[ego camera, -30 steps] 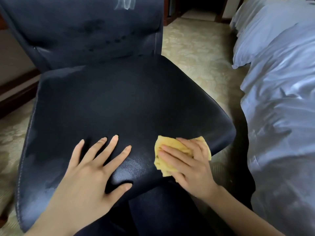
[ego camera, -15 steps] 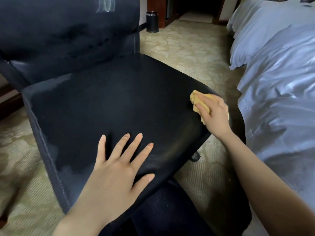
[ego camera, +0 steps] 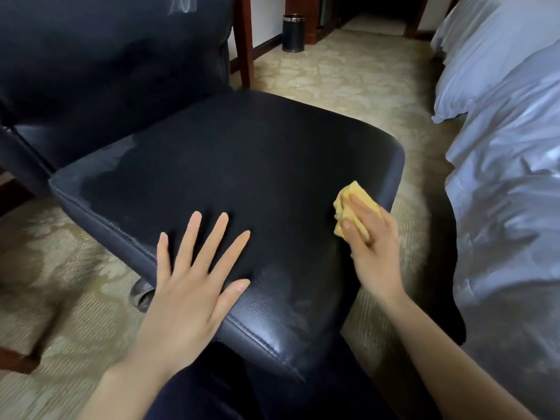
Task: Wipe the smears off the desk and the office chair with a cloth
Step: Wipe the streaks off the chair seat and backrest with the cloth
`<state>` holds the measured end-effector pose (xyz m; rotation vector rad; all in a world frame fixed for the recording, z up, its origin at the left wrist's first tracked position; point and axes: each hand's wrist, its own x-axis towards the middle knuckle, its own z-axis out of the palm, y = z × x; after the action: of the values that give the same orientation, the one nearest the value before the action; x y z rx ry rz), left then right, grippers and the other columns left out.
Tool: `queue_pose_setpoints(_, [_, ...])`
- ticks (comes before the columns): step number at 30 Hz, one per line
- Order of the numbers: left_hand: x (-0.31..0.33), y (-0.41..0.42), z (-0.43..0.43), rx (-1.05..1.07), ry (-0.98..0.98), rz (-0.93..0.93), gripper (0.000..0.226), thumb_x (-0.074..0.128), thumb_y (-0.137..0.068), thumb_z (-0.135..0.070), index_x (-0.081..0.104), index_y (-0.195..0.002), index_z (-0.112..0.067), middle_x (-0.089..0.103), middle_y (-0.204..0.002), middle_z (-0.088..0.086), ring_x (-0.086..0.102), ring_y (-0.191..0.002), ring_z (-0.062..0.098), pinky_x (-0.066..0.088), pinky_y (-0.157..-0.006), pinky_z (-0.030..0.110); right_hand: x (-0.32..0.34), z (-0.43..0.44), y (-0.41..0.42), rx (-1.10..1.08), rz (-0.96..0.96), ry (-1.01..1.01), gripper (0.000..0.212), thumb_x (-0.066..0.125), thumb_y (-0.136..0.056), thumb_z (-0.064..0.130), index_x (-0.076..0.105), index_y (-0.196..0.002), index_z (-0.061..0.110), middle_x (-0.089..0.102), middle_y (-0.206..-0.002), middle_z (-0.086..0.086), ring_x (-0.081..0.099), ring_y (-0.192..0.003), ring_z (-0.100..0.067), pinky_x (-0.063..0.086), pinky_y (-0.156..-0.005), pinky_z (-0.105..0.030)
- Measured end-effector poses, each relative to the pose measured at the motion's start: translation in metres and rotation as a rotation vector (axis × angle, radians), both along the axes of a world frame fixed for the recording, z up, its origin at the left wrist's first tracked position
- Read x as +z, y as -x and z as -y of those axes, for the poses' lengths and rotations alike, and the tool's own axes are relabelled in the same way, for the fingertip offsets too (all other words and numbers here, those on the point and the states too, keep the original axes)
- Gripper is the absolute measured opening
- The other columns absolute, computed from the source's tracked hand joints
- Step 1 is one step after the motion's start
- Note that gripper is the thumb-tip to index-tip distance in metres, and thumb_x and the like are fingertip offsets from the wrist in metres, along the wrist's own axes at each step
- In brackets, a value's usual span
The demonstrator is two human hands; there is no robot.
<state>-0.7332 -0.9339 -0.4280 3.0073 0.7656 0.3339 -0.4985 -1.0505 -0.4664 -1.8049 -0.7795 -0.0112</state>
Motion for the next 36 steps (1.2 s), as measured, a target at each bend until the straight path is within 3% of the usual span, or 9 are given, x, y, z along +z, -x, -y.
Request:
queue_pose_setpoints(4, [-0.006,-0.010,0.011,0.035,-0.045,0.031,0.062,0.005,-0.102,-0.050,0.032,-0.147,-0.018,0.026,-0.156,0.010,0.011,-0.145,0.037,0.016,-0.107,0.067,-0.012,0.039,0.056,0.132,-0.015,-0.128,0.039,0.061,-0.086,0.020,0.057,-0.121,0.037,0.049,-0.131,0.031,0.043,-0.127,-0.029,0.041,-0.095,-0.063])
queue_pose_setpoints(8, [-0.008,-0.021,0.020,0.093,-0.106,0.022,0.063,0.005,-0.101,-0.048,0.039,-0.144,-0.017,0.032,-0.152,0.014,0.019,-0.142,0.042,0.020,-0.104,0.072,-0.022,0.071,0.089,0.218,0.135,-0.094,0.042,0.058,-0.084,0.032,0.060,-0.125,0.027,0.055,-0.133,0.016,0.041,-0.130,-0.026,0.035,-0.107,-0.039])
queue_pose_setpoints(12, [-0.011,-0.037,0.032,0.139,-0.123,0.037,0.057,0.017,-0.100,-0.044,0.045,-0.142,-0.016,0.035,-0.151,0.016,0.022,-0.141,0.043,0.020,-0.103,0.074,-0.016,0.079,0.085,0.218,0.111,-0.044,0.040,0.058,-0.080,0.029,0.064,-0.118,0.021,0.058,-0.129,0.016,0.043,-0.129,-0.022,0.037,-0.106,-0.035])
queue_pose_setpoints(19, [-0.003,-0.083,0.064,0.251,0.053,0.027,0.056,0.020,-0.096,-0.041,0.047,-0.140,-0.019,0.038,-0.149,0.012,0.026,-0.141,0.037,0.025,-0.107,0.066,0.006,0.068,0.017,0.186,0.103,0.079,0.034,0.066,-0.086,0.030,0.058,-0.117,0.041,0.053,-0.122,0.036,0.041,-0.127,-0.002,0.035,-0.105,-0.025])
queue_pose_setpoints(22, [0.001,-0.098,0.073,0.122,0.143,0.075,0.061,0.006,-0.096,-0.042,0.027,-0.149,-0.020,0.016,-0.158,0.011,0.004,-0.146,0.032,0.006,-0.114,0.060,0.020,0.045,-0.021,0.142,0.179,0.153,0.036,0.065,-0.085,0.021,0.058,-0.116,0.038,0.055,-0.114,0.037,0.042,-0.113,0.012,0.032,-0.097,-0.004])
queue_pose_setpoints(25, [0.002,-0.102,0.072,-0.109,0.402,0.208,0.062,-0.004,-0.093,-0.046,-0.004,-0.151,-0.027,-0.024,-0.157,-0.002,-0.034,-0.138,0.010,-0.019,-0.115,0.038,0.033,0.015,-0.056,0.110,0.221,0.257,0.032,0.065,-0.087,0.010,0.065,-0.117,0.021,0.060,-0.115,0.013,0.044,-0.102,0.023,0.029,-0.085,0.005])
queue_pose_setpoints(28, [0.003,-0.092,0.060,-0.160,0.468,0.284,0.060,0.004,-0.093,-0.045,-0.001,-0.151,-0.030,-0.021,-0.157,-0.010,-0.034,-0.135,0.000,-0.021,-0.113,0.027,0.045,-0.021,-0.080,0.017,0.135,0.383,0.030,0.059,-0.092,0.024,0.064,-0.122,0.021,0.068,-0.110,-0.004,0.061,-0.096,-0.002,0.043,-0.087,-0.016])
queue_pose_setpoints(31, [0.000,-0.067,0.043,-0.104,0.352,0.351,0.059,0.006,-0.095,-0.045,0.006,-0.151,-0.029,-0.013,-0.158,-0.011,-0.028,-0.139,0.001,-0.019,-0.113,0.024,0.056,-0.057,-0.092,-0.150,0.049,0.571,0.035,0.050,-0.095,0.038,0.060,-0.126,0.029,0.063,-0.117,-0.012,0.053,-0.113,-0.035,0.040,-0.099,-0.043])
queue_pose_setpoints(36, [-0.008,-0.010,0.004,0.118,0.146,0.368,0.054,0.019,-0.099,-0.036,0.031,-0.148,-0.016,0.012,-0.159,0.002,-0.003,-0.148,0.015,-0.005,-0.119,0.034,0.067,-0.111,-0.092,-0.199,0.125,0.768,0.036,0.043,-0.097,0.041,0.057,-0.128,0.028,0.057,-0.125,-0.014,0.045,-0.122,-0.037,0.031,-0.105,-0.046])
